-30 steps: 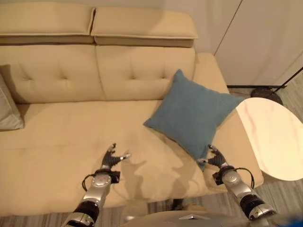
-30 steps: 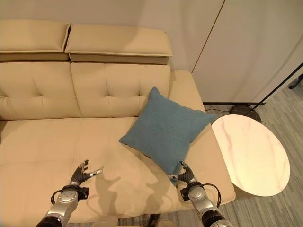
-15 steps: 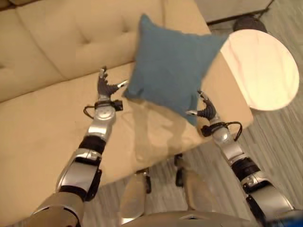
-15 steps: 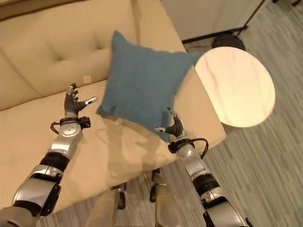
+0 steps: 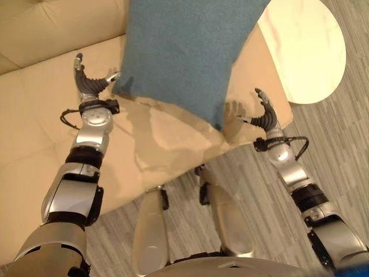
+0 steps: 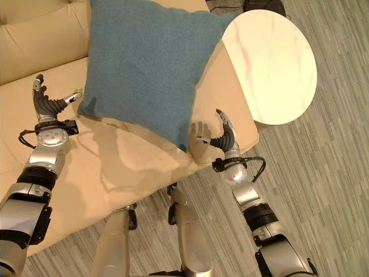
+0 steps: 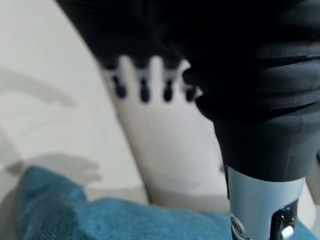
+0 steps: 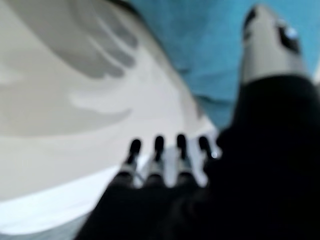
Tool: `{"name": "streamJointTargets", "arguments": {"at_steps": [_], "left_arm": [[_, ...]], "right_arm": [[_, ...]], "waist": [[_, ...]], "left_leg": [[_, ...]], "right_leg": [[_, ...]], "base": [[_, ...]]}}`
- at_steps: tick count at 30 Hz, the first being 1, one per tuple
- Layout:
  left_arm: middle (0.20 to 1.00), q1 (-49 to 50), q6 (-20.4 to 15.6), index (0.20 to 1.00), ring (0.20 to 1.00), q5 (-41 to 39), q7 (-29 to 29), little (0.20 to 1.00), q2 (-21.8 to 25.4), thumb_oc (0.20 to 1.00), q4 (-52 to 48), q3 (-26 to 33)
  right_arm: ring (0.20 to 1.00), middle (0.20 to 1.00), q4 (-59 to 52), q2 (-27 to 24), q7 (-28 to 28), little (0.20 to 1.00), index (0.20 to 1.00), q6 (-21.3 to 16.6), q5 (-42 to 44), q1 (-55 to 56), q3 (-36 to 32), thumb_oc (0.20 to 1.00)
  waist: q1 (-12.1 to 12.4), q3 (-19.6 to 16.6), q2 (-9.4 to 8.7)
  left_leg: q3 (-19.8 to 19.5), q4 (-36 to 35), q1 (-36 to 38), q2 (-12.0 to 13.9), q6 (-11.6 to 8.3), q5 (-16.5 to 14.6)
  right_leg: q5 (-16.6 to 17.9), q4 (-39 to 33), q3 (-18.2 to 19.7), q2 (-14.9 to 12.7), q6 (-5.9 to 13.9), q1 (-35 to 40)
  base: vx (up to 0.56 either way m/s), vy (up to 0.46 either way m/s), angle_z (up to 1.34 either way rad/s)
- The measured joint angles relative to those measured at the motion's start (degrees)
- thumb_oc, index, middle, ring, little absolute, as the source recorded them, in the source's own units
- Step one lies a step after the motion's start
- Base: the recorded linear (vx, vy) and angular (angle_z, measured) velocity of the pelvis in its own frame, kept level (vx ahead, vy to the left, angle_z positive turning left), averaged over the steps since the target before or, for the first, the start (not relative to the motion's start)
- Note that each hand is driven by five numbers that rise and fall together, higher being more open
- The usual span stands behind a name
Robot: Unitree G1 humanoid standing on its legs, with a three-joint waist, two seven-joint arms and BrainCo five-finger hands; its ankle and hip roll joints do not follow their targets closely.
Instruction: Pick up all the scattered cushions and arrange them neatly on the sofa.
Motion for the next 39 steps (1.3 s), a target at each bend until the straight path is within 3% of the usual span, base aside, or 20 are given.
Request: {"name": "streamJointTargets", "arguments": {"at_steps": [6,8,9,11,12,15,25,30,34,39], "left_arm": [[1.000,-4.60,-0.19,1.000,1.000,-2.94,-0.12,1.000,0.49,1.000,0.03,-1.10],[1.000,-5.17,-0.23,1.000,1.000,-3.35,-0.07,1.000,0.69,1.000,0.60,-1.02],[1.000,-6.01,-0.41,1.000,1.000,-3.42,-0.06,1.000,0.87,1.000,0.86,-1.00],[1.000,-7.15,-1.08,1.000,1.000,-4.61,-0.12,1.000,0.44,1.000,1.22,-2.07],[1.000,-7.95,-1.45,1.000,1.000,-5.12,-0.12,1.000,0.23,1.000,2.01,-2.69],[1.000,-9.26,-1.50,1.000,1.000,-5.88,-0.05,1.000,-0.67,1.000,2.91,-2.73],[1.000,-11.96,-2.47,1.000,1.000,-8.89,1.11,1.000,-4.82,1.000,4.92,-3.96],[1.000,-11.85,-3.27,1.000,1.000,-9.01,1.34,1.000,-6.92,1.000,4.80,-5.42],[1.000,-11.89,-4.03,1.000,1.000,-9.08,1.36,1.000,-8.44,1.000,4.01,-7.33],[1.000,-12.02,-3.96,1.000,1.000,-9.51,1.64,1.000,-9.54,1.000,3.94,-8.22]], "right_arm": [[1.000,1.000,-4.21,0.12,-0.72,1.000,1.000,-1.00,0.16,-1.44,0.21,1.000],[1.000,1.000,-4.20,0.11,-0.79,1.000,1.000,-0.97,0.18,-2.19,0.48,1.000],[1.000,1.000,-4.75,0.21,-0.87,1.000,1.000,-1.07,0.19,-2.71,0.44,1.000],[1.000,1.000,-6.61,0.22,-0.94,1.000,1.000,-1.60,0.22,-1.62,0.35,1.000],[1.000,1.000,-7.43,0.18,-0.93,1.000,1.000,-1.73,0.22,-1.69,0.37,1.000],[1.000,1.000,-7.93,0.17,-0.98,1.000,1.000,-2.14,0.23,-3.29,0.73,1.000],[1.000,1.000,-5.02,0.88,-1.16,1.000,1.000,-2.09,0.26,-7.67,5.05,1.000],[1.000,1.000,1.67,5.06,-2.55,1.000,1.000,-1.76,0.27,-11.23,7.16,1.000],[1.000,1.000,7.00,6.46,-4.43,1.000,1.000,-0.72,0.13,-15.99,9.04,1.000],[1.000,1.000,13.48,8.07,-7.29,1.000,1.000,0.11,0.07,-20.11,9.61,1.000]], "waist": [[-1.49,-0.05,-0.92],[-1.78,-0.07,-0.91],[-1.20,-0.20,-0.90],[-2.45,-0.82,-1.81],[-2.39,-1.05,-2.16],[-2.89,-1.04,-2.16],[-2.88,-2.95,-2.55],[-1.48,-3.11,-2.32],[0.67,-3.42,-0.53],[1.46,-3.08,1.65]], "left_leg": [[-1.24,4.17,-7.31,-0.35,0.41,-0.77],[-1.83,4.03,-7.96,0.41,1.31,-1.74],[-0.76,3.75,-8.65,2.21,2.12,-1.02],[-1.28,4.54,-9.88,1.07,1.46,-1.11],[-1.17,4.78,-10.65,1.03,0.99,-1.18],[-0.98,5.16,-12.60,1.06,1.00,-0.58],[-0.33,7.76,-16.72,1.34,0.59,-1.22],[-0.49,7.55,-16.82,1.05,0.56,-1.21],[-0.58,7.35,-18.32,0.61,1.10,-0.75],[-0.87,6.47,-18.23,0.23,1.15,-0.35]], "right_leg": [[-0.03,-0.01,0.38,0.01,1.42,-5.09],[-4.27,-0.03,-0.36,0.34,6.46,-5.86],[-4.64,3.71,-0.55,0.87,5.15,-8.09],[-4.79,7.39,0.27,-1.40,4.31,-7.55],[-3.92,5.86,1.20,-0.88,2.19,-7.69],[-1.43,3.83,1.53,-0.66,0.60,-8.74],[-1.28,2.42,2.76,-0.99,1.78,-11.99],[-1.06,3.14,2.68,-1.21,1.61,-12.47],[-0.34,3.49,2.28,-1.68,0.97,-14.16],[-0.29,3.50,1.87,-2.07,0.40,-14.28]], "base": [[0.02,0.082,-0.01],[0.04,0.076,-0.40],[0.01,0.046,-0.48],[0.00,0.042,0.03],[-0.01,0.049,0.15],[0.00,0.041,-0.09],[0.00,0.021,-0.09],[-0.01,0.007,0.03],[-0.01,0.011,0.03],[-0.01,0.012,0.04]]}}
